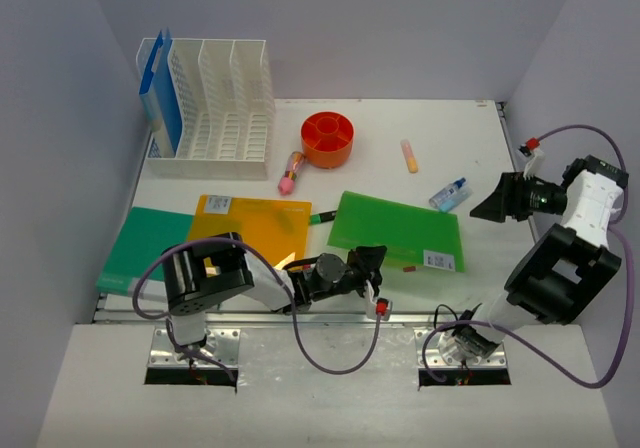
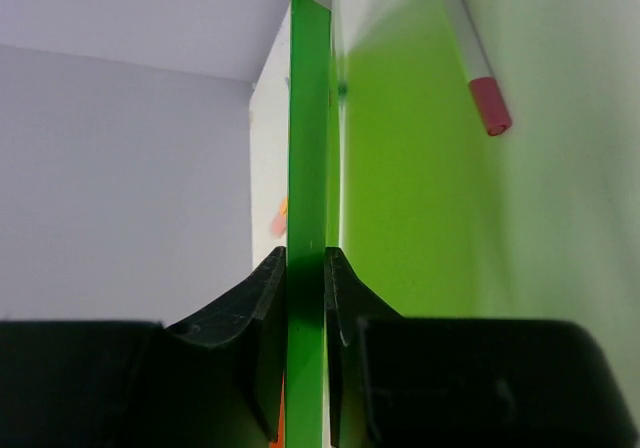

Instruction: Organize the desk

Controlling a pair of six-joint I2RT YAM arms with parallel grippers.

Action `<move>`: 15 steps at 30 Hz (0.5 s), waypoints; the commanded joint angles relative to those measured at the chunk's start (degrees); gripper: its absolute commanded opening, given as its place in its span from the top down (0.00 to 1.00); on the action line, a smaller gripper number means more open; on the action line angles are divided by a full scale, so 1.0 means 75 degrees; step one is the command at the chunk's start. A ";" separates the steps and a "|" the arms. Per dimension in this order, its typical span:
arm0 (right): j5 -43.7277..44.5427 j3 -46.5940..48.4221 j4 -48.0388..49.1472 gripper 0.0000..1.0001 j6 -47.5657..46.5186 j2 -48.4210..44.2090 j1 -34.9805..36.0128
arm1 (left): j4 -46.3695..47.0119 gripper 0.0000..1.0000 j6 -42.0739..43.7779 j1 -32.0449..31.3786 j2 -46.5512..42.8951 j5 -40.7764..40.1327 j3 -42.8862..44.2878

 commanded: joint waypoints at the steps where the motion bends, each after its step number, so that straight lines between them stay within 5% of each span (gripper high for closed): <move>1: -0.0631 0.0240 -0.0675 0.19 -0.0602 -0.0673 0.0161 | 0.0477 1.00 0.0887 0.0078 -0.0704 -0.0005 -0.0225; 9: -0.1515 0.0474 -0.1500 0.13 -0.1826 -0.1331 0.0172 | -0.0042 1.00 0.1230 0.0228 -0.1709 -0.0154 -0.0492; 15: -0.1501 -0.0690 -0.1153 0.08 -0.4717 -0.3610 0.0226 | -0.0863 1.00 0.0556 0.0322 -0.2329 -0.0485 -0.0167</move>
